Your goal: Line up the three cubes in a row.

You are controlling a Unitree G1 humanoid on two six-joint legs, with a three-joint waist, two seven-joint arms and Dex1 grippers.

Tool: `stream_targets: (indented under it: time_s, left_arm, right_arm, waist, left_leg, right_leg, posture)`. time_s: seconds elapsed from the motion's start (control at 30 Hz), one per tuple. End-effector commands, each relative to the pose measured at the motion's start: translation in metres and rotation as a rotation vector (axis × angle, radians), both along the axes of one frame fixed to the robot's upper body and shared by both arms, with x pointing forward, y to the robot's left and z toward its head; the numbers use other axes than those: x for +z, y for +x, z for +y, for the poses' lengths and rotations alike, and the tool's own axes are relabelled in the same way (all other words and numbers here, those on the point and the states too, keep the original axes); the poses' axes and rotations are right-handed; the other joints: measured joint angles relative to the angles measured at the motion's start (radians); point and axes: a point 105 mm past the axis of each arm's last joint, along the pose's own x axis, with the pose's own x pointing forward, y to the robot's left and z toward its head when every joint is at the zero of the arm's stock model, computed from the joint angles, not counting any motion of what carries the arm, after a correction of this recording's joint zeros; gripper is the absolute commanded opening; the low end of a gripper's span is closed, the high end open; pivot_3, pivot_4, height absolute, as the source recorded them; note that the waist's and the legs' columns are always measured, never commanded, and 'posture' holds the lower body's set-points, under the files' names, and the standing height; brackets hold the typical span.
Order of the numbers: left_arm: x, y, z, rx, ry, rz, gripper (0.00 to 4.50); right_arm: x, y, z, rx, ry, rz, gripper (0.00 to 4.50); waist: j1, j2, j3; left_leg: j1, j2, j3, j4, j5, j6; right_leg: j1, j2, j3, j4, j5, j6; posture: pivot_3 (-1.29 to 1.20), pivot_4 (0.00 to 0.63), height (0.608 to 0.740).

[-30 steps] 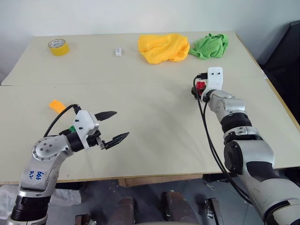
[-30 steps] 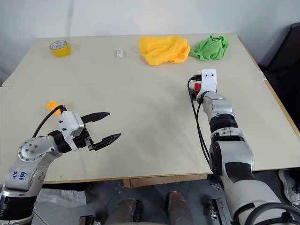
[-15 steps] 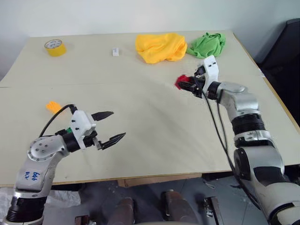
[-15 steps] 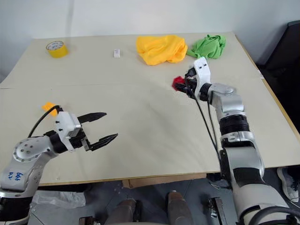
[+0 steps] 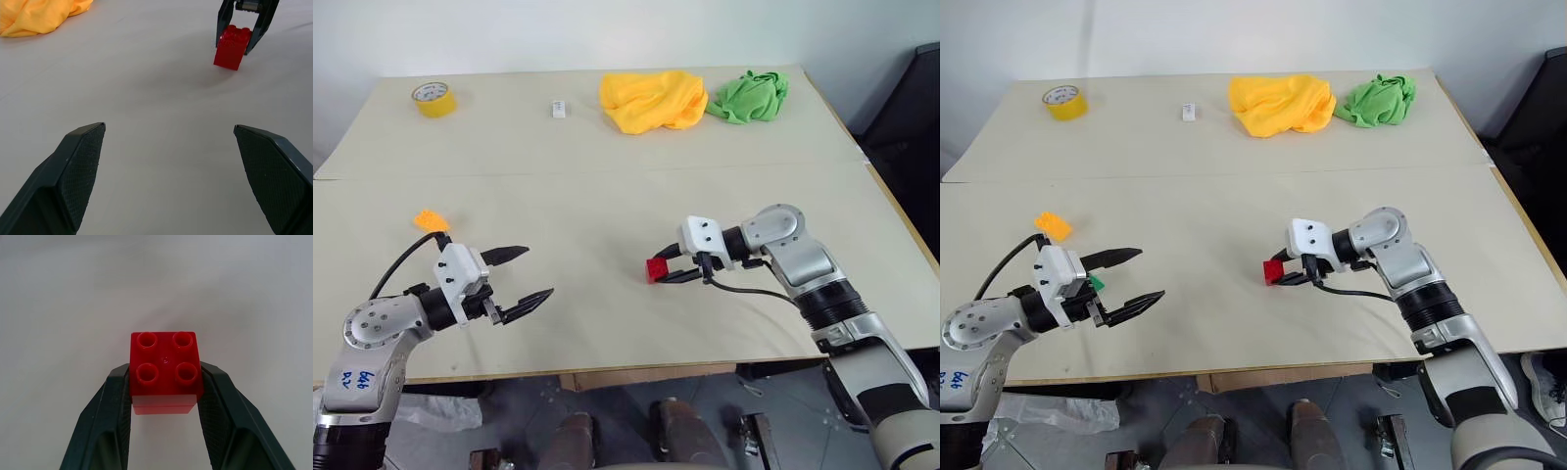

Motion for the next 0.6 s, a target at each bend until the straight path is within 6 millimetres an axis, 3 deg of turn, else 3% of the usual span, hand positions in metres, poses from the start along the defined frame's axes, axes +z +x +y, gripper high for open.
stream_targets:
  time_s: [0.03, 0.2, 0.37, 0.5, 0.6]
  left_arm:
    - [0.008, -0.006, -0.005, -0.021, 0.0, -0.036, 4.5]
    - [0.009, -0.006, -0.002, -0.008, 0.005, -0.041, 4.5]
    - [0.015, -0.005, 0.006, 0.041, 0.012, -0.099, 4.5]
    - [0.025, -0.011, 0.038, 0.178, -0.044, -0.152, 4.5]
    - [0.021, -0.024, 0.073, 0.311, -0.042, -0.136, 4.5]
  right_arm:
    - [0.01, 0.004, 0.003, 0.022, 0.01, -0.027, 1.48]
    - [0.007, 0.008, -0.001, -0.014, 0.017, 0.026, 1.48]
    - [0.021, 0.012, -0.001, -0.028, 0.096, -0.021, 3.17]
    - [0.054, 0.0, -0.011, -0.003, 0.291, -0.029, 4.47]
    - [0.071, -0.02, -0.022, 0.058, 0.427, -0.035, 4.47]
  waist:
    - [0.0, 0.0, 0.0]
    - [0.001, 0.0, 0.0]
    - [0.001, 0.0, 0.0]
    - [0.0, 0.0, 0.0]
    - [0.001, 0.0, 0.0]
  left_leg:
    - [0.0, 0.0, 0.0, 0.0, 0.0, 0.0]
    - [0.0, 0.0, 0.0, 0.001, 0.0, 0.0]
    - [0.0, 0.0, 0.0, 0.001, 0.0, 0.0]
    - [0.0, 0.0, 0.0, 0.0, 0.0, 0.0]
    - [0.0, 0.001, 0.0, -0.001, 0.0, 0.0]
  right_leg:
    - [0.0, 0.0, 0.0, 0.0, 0.0, 0.0]
    - [0.0, 0.0, 0.0, 0.0, 0.0, 0.0]
    - [0.0, 0.0, 0.0, 0.0, 0.0, 0.0]
    - [0.0, 0.0, 0.0, 0.0, 0.0, 0.0]
    - [0.0, 0.0, -0.001, -0.001, 0.0, 0.0]
  posture:
    - [0.0, 0.15, 0.74]
    - [0.0, 0.15, 0.74]
    - [0.0, 0.15, 0.74]
    - [0.0, 0.15, 0.74]
    - [0.0, 0.15, 0.74]
